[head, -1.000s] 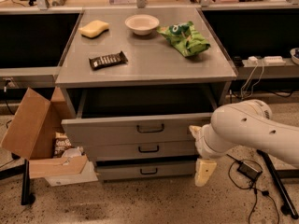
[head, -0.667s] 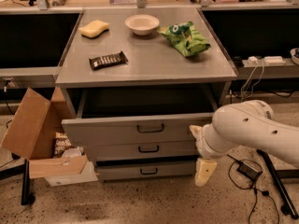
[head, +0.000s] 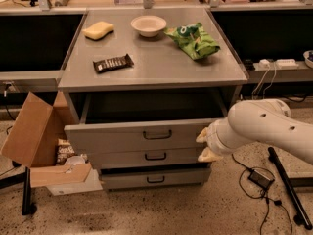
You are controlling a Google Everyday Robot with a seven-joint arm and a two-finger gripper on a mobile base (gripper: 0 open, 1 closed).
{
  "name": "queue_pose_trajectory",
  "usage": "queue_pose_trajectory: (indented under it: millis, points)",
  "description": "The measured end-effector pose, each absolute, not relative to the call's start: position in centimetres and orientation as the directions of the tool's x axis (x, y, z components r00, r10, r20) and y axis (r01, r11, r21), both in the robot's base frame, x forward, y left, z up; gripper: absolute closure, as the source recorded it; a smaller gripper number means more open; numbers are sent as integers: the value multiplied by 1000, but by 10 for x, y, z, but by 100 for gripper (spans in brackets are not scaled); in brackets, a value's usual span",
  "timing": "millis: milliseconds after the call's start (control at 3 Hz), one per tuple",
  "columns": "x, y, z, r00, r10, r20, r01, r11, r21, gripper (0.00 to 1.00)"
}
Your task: Close top drawer
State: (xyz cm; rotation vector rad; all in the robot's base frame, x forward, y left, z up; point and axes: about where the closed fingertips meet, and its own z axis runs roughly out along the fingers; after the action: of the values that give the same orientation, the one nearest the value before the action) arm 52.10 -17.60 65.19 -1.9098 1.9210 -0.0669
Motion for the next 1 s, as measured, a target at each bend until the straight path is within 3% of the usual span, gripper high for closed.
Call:
queue_pose_trajectory:
  millis: [667,1000]
  points:
    - [558,-181,648,41,-965,-257,-936,53,-347,96]
    - [575,-182,647,41,-967,-250,-934,52,-354,100]
